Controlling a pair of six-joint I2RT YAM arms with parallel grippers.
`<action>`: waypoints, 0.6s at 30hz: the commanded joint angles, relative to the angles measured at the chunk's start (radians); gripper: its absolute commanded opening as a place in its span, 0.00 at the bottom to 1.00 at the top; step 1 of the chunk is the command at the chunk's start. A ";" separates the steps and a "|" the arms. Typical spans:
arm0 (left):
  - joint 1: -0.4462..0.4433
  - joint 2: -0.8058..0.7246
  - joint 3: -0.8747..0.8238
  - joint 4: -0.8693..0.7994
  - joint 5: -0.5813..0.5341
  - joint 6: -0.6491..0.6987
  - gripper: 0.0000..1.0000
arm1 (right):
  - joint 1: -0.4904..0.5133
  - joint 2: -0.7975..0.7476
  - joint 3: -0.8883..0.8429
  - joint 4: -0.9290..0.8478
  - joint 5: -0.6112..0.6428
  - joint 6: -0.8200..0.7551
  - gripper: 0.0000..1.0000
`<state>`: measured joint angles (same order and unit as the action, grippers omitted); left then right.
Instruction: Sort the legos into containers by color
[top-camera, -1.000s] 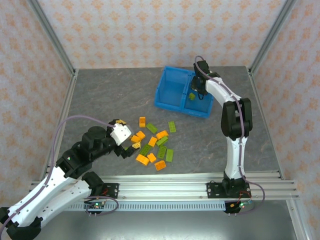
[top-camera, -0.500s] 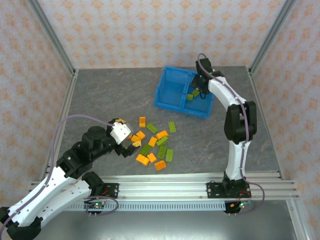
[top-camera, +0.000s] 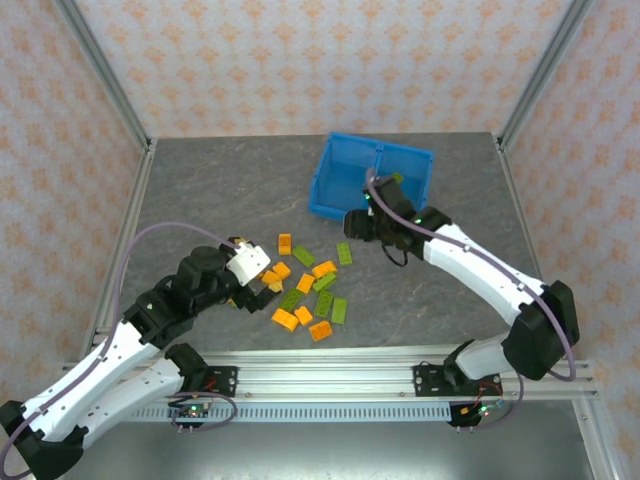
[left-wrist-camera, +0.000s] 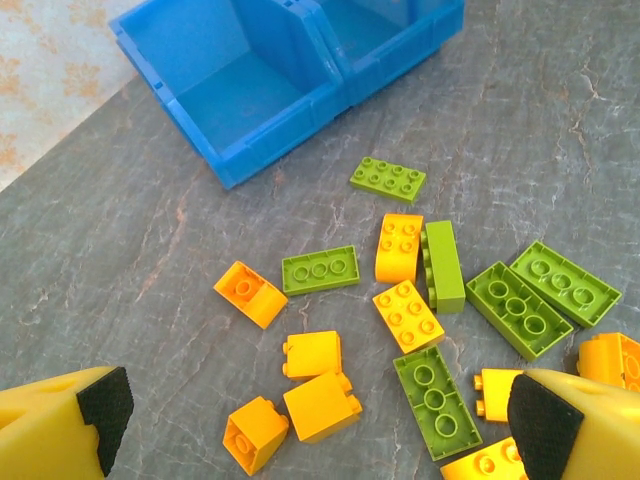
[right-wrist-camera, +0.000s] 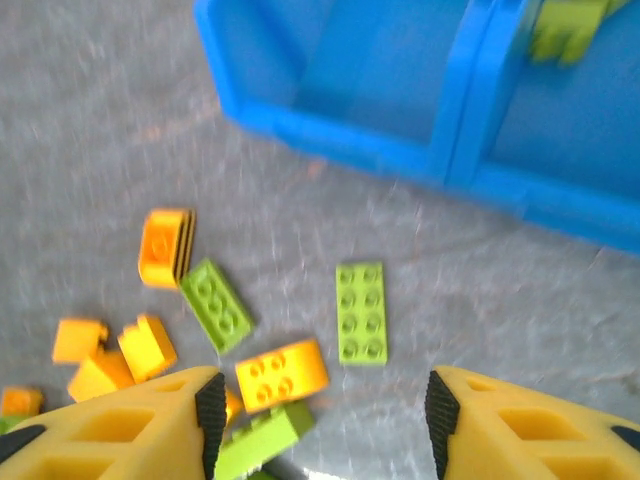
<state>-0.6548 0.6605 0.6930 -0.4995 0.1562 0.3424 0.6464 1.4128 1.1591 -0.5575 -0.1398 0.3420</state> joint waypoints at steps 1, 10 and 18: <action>-0.011 -0.004 0.032 -0.020 0.002 0.026 0.99 | 0.030 0.073 -0.017 -0.022 -0.021 -0.009 0.62; -0.011 -0.041 0.016 -0.032 -0.012 0.036 0.99 | 0.056 0.352 0.098 -0.024 0.074 -0.097 0.70; -0.012 -0.027 0.016 -0.024 0.009 0.028 0.99 | 0.055 0.520 0.171 -0.012 0.103 -0.070 0.64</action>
<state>-0.6559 0.6312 0.6930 -0.5117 0.1562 0.3649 0.6960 1.9148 1.3071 -0.5659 -0.0872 0.2703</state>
